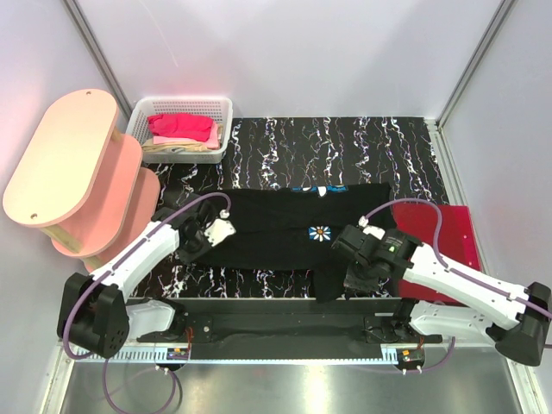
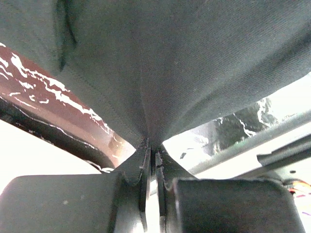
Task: Fold and stack the t-shirts
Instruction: Fold the tshirt
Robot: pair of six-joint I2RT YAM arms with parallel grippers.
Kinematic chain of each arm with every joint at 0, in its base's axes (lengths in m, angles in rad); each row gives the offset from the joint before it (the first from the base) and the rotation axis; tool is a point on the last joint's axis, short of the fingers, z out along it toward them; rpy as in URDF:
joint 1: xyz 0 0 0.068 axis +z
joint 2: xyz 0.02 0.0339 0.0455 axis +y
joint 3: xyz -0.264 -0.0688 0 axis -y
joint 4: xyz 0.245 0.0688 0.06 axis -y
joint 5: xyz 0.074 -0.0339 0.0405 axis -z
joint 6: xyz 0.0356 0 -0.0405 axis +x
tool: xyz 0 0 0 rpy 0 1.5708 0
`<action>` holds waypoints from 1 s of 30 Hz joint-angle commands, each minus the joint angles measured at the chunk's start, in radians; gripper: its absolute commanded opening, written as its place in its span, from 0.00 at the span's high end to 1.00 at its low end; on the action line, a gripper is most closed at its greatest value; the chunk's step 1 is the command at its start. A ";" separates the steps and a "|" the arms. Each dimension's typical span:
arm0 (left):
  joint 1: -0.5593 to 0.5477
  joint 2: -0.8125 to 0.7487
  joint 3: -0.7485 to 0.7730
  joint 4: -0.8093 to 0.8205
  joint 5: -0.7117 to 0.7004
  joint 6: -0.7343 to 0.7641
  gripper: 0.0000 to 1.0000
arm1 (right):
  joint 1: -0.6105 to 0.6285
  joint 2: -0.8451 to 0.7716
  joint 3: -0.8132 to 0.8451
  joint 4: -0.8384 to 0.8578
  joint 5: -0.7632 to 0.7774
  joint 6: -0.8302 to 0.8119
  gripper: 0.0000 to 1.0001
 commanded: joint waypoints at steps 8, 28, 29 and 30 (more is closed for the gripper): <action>0.005 0.045 0.130 -0.058 -0.027 0.044 0.92 | -0.051 0.022 0.176 -0.100 0.100 -0.048 1.00; 0.033 0.362 0.386 0.035 -0.148 0.113 0.94 | -0.455 0.328 0.386 0.156 0.053 -0.432 1.00; 0.040 0.385 0.395 0.043 -0.151 0.115 0.94 | -0.481 0.355 0.393 0.176 0.040 -0.440 1.00; 0.056 0.398 0.418 0.043 -0.156 0.115 0.94 | -0.496 0.369 0.396 0.185 0.033 -0.455 1.00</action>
